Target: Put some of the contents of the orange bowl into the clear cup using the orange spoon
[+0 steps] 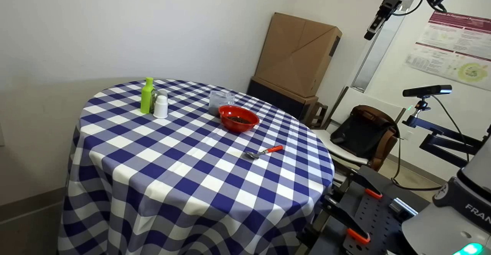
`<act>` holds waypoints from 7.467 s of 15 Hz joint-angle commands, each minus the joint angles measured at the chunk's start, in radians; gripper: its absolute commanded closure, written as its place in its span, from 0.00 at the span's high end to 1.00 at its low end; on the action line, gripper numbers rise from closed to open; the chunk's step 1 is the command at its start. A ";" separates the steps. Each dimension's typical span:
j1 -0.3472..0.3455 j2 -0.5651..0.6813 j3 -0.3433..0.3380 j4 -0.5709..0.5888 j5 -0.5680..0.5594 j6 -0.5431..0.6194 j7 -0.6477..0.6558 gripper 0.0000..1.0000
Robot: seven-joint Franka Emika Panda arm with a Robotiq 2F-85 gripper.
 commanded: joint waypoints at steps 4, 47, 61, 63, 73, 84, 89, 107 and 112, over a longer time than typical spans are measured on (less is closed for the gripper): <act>0.023 0.076 -0.017 -0.051 -0.081 0.225 -0.184 1.00; -0.039 1.149 0.231 0.085 -0.281 0.836 -0.608 1.00; -0.027 1.246 0.228 0.090 -0.374 0.913 -0.607 0.50; -0.030 1.241 0.228 0.091 -0.380 0.922 -0.609 0.35; -0.043 1.193 0.231 0.077 -0.380 0.925 -0.620 0.05; -0.082 0.922 0.329 0.083 -0.150 0.755 -0.682 0.05; 0.017 0.925 0.150 0.187 -0.542 0.820 -0.397 0.05; 0.298 1.245 -0.095 0.395 -1.752 0.672 0.679 0.05; 0.079 1.288 0.196 0.432 -1.877 0.499 0.759 0.05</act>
